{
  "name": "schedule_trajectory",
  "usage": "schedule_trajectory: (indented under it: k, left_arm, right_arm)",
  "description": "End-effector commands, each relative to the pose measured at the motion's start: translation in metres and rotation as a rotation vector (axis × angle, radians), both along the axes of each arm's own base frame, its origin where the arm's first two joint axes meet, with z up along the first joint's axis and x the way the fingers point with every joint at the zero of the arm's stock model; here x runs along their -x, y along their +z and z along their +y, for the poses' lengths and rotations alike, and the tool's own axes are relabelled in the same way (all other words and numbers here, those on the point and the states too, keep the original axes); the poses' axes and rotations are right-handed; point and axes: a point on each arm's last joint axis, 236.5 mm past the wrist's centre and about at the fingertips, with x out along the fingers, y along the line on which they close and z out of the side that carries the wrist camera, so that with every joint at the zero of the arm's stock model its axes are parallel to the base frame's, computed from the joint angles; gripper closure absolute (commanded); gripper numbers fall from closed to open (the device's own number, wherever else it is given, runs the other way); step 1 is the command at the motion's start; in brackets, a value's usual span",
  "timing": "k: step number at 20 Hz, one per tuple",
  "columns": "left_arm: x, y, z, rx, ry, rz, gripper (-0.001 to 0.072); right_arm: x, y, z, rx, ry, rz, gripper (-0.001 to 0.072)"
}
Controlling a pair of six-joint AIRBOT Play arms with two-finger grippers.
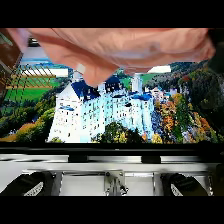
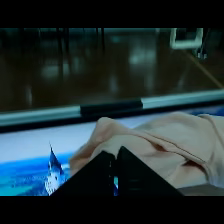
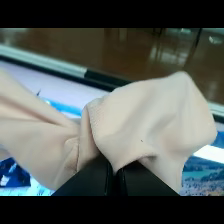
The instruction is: Fold the shirts.
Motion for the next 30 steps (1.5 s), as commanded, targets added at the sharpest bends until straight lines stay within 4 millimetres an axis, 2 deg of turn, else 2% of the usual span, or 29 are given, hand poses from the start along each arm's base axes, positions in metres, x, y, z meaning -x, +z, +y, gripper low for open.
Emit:
schedule_trajectory:
  k: [1,2,5,8,10,13,16,17,19,22,24,26,27,28,29,30]
  left_arm:
    - [0.075,0.048,0.031,0.032,0.032,-0.103,0.0675]
    - [0.080,0.035,0.033,0.017,0.034,-0.048,0.0675]
    - [0.078,-0.022,0.033,-0.044,0.037,0.169,0.0675]
    - [0.060,-0.073,0.028,-0.082,0.037,0.294,0.0675]
    - [0.045,-0.124,0.024,-0.117,0.037,0.411,0.0675]
    - [0.030,-0.199,0.019,-0.143,0.042,0.554,0.0674]
    - [0.002,-0.243,0.009,-0.147,0.036,0.574,0.0673]
    - [-0.008,-0.253,0.006,-0.127,0.042,0.586,0.0673]
    - [-0.030,-0.271,-0.001,-0.077,0.060,0.615,0.0673]
    - [-0.066,-0.297,-0.011,-0.018,0.079,0.630,0.0672]
    - [-0.082,-0.326,-0.016,-0.017,0.088,0.678,0.0672]
    - [-0.091,-0.368,-0.020,-0.038,0.094,0.773,0.0669]
    - [-0.092,-0.384,-0.025,-0.025,0.089,0.815,0.0634]
    - [-0.092,-0.395,-0.031,0.011,0.086,0.850,0.0487]
    - [-0.093,-0.396,-0.031,0.039,0.094,0.862,0.0252]
    - [-0.093,-0.391,-0.026,0.053,0.110,0.873,0.0079]
  right_arm:
    - [0.037,0.012,-0.017,-0.061,-0.037,0.005,0.0645]
    - [0.038,-0.011,-0.017,-0.035,-0.041,0.103,0.0645]
    - [0.047,-0.086,-0.010,0.022,-0.022,0.429,0.0645]
    - [0.058,-0.157,0.024,0.016,0.092,0.726,0.0645]
    - [0.059,-0.206,0.046,-0.010,0.158,0.871,0.0645]
    - [0.045,-0.278,0.050,-0.017,0.127,0.995,0.0645]
    - [0.016,-0.337,0.053,-0.039,0.071,1.042,0.0645]
    - [0.000,-0.349,0.055,-0.052,0.057,1.031,0.0644]
    - [-0.038,-0.362,0.062,-0.105,0.019,0.969,0.0645]
    - [-0.093,-0.367,0.067,-0.230,-0.055,0.840,0.0644]
    - [-0.112,-0.382,0.068,-0.303,-0.108,0.832,0.0645]
    - [-0.115,-0.412,0.069,-0.303,-0.137,0.897,0.0631]
    - [-0.116,-0.427,0.069,-0.301,-0.148,0.928,0.0538]
    - [-0.116,-0.434,0.070,-0.305,-0.152,0.942,0.0317]
    - [-0.118,-0.433,0.067,-0.294,-0.150,0.934,0.0188]
    - [-0.120,-0.425,0.062,-0.264,-0.134,0.921,0.0187]
